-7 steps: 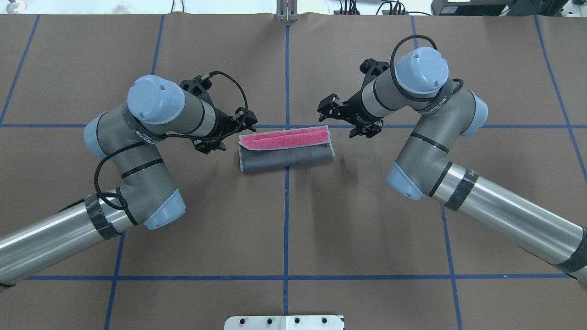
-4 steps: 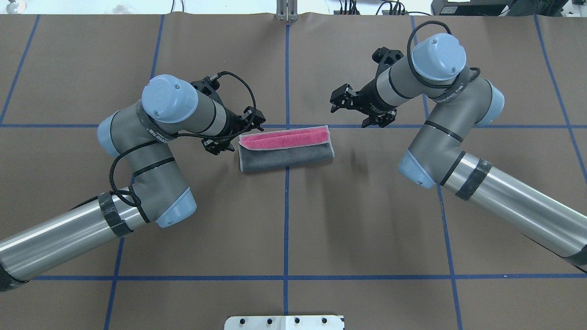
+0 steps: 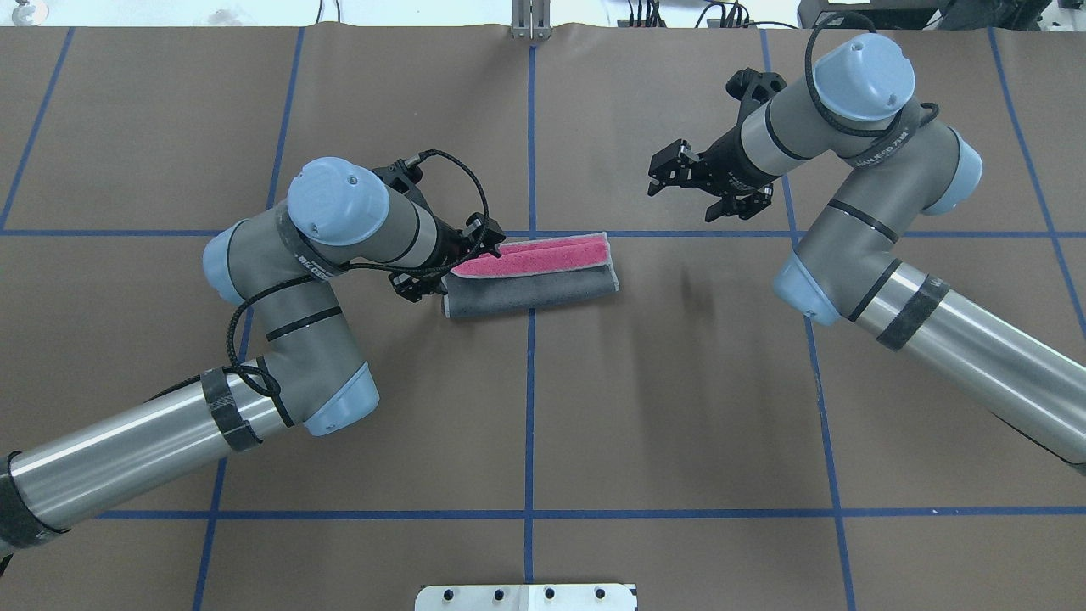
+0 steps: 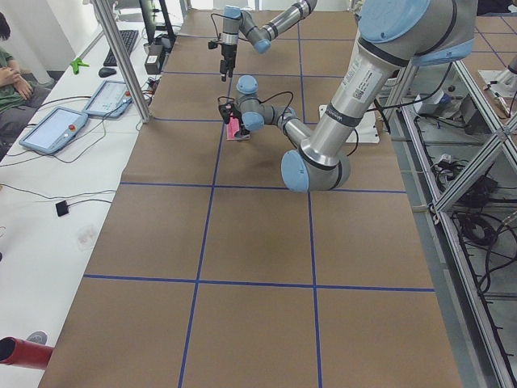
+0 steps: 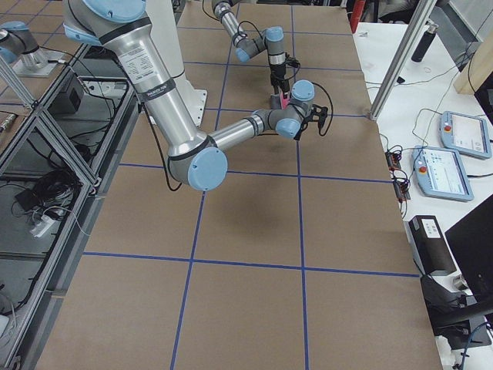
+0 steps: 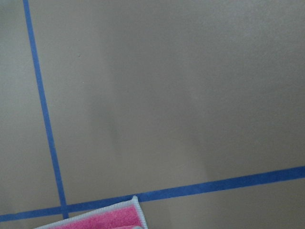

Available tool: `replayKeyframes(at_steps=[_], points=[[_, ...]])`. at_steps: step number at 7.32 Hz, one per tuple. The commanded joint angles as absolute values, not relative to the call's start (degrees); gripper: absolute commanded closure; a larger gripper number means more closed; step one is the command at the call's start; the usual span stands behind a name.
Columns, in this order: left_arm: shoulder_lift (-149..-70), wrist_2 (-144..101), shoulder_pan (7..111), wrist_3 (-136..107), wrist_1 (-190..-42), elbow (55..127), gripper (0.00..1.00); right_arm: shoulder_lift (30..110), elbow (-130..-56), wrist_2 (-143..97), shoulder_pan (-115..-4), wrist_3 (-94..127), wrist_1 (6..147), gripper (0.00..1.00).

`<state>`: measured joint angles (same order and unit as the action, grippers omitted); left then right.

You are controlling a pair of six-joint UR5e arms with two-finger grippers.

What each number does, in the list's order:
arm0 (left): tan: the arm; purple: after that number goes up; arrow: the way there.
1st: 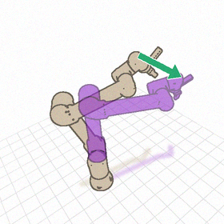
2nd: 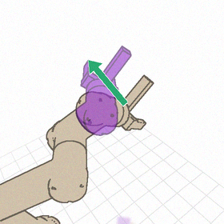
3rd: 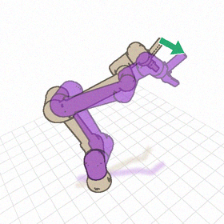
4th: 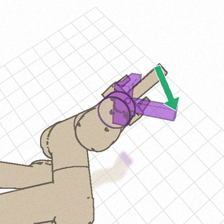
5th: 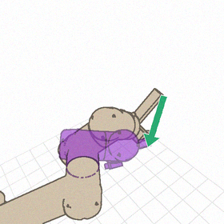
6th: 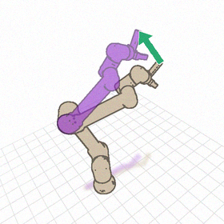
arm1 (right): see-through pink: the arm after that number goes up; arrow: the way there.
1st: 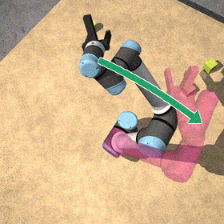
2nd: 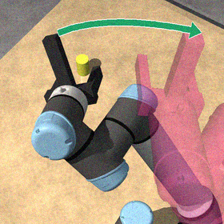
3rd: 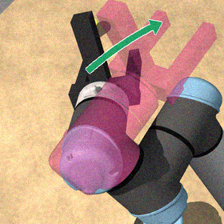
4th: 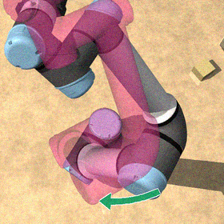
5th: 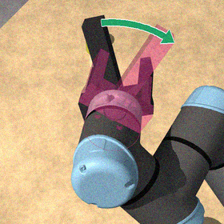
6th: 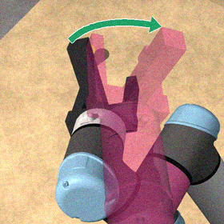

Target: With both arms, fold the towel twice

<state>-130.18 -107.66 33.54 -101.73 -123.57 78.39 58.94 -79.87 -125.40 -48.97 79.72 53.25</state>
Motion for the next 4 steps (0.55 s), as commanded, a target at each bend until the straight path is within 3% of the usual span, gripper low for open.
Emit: replayKeyframes(at_steps=[1,4], points=[[-131.48,-107.40,33.22,-101.78,-123.57,76.91,0.01,59.59,-79.80,-126.64,-49.92,78.84,53.17,0.01],[-134.81,-106.27,33.22,-101.78,-126.73,71.82,0.01,61.17,-79.80,-129.36,-52.03,75.86,53.17,0.01]])
